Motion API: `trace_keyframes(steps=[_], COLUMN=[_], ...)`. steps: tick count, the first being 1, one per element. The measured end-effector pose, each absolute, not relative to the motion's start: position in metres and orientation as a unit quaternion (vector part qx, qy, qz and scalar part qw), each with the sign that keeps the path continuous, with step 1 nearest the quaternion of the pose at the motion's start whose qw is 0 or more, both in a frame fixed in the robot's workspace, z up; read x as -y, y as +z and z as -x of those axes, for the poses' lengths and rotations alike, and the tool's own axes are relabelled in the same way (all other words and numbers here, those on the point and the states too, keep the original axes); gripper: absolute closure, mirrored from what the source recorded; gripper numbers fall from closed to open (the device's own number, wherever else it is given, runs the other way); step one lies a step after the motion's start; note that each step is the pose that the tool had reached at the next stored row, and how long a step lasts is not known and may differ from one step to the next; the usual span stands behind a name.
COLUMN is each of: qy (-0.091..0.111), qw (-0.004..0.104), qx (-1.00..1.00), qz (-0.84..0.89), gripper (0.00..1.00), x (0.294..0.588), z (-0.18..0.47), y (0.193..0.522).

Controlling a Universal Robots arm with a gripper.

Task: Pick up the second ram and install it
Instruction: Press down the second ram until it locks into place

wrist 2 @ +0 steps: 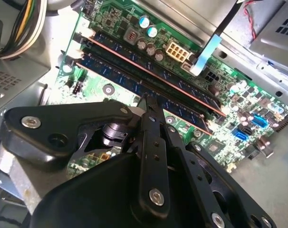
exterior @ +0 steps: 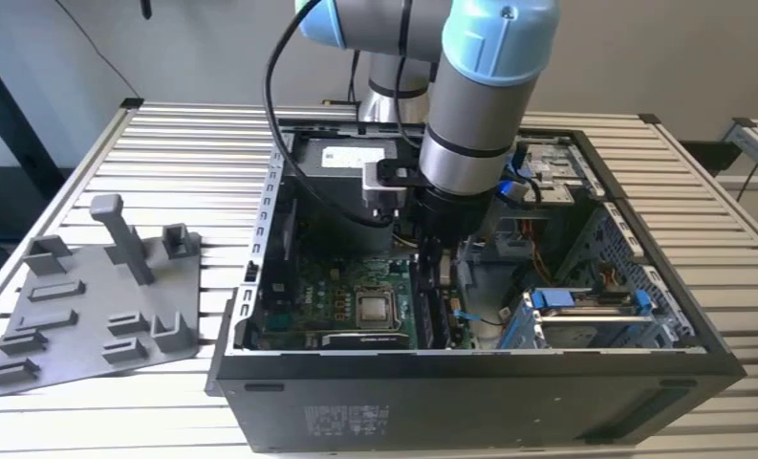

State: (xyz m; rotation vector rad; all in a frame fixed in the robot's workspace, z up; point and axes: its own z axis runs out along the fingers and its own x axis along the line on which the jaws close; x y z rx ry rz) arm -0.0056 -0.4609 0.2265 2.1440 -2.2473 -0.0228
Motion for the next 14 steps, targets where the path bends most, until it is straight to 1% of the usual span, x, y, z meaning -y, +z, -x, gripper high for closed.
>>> trace_keyframes(steps=[11, 13, 14], qy=[-0.008, -0.009, -0.008], qw=[0.017, 0.016, 0.017], qx=[0.723, 0.723, 0.723], qz=[-0.690, -0.690, -0.690], gripper=[0.89, 0.89, 0.89], x=[0.4610, 0.4605, 0.4607], z=[0.0052, 0.0051, 0.0051], y=[0.2203, 0.2245, 0.2295])
